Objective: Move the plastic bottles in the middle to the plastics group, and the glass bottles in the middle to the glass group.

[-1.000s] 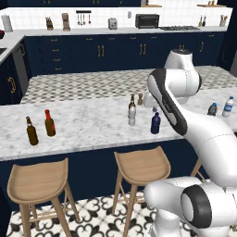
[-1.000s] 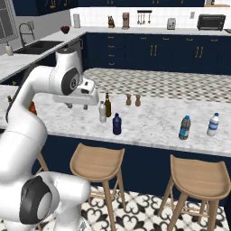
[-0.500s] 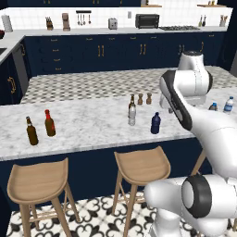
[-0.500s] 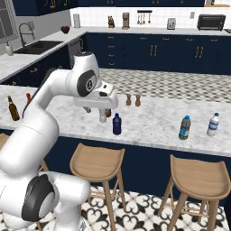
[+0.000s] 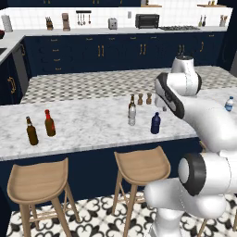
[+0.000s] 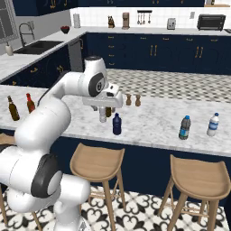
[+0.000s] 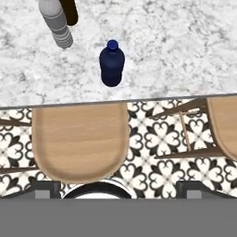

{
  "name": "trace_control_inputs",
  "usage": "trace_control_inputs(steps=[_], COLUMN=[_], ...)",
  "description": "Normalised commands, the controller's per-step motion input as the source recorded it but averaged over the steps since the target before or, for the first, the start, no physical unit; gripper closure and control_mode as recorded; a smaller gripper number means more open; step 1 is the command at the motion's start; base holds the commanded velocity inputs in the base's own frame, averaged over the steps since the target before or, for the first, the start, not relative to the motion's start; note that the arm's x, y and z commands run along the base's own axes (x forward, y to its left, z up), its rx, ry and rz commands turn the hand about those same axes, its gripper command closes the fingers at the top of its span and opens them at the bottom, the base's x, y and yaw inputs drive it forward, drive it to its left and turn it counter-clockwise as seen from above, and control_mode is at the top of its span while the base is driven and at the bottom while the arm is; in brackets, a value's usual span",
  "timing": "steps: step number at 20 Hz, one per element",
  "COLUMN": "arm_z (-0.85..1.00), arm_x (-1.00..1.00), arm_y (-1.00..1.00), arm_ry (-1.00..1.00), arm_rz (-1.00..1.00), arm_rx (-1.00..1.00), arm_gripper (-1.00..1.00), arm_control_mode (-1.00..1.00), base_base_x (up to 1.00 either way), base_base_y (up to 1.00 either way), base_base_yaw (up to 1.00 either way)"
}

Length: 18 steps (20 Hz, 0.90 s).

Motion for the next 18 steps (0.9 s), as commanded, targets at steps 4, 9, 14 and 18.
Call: trace_control_inputs(steps=[4, 9, 14, 18], arm_z=[-0.3, -0.62, -0.63, -0.15], arm_x=[0.66, 0.53, 0.7, 0.41], arm_y=[0.0, 0.0, 0.0, 0.0], arm_ry=[0.0, -0.03, -0.09, -0.22], arm_rz=[0.0, 0.0, 0.0, 0.01], arm_rx=[0.0, 0.02, 0.04, 0.06], arm_gripper=[-1.0, -1.0, -1.0, -1.0], arm_control_mode=[-1.0, -1.0, -1.0, -1.0], base_base_x=[0.0, 0.0, 0.0, 0.0], base_base_y=[0.0, 0.0, 0.0, 0.0], base_base_yaw=[0.0, 0.0, 0.0, 0.0])
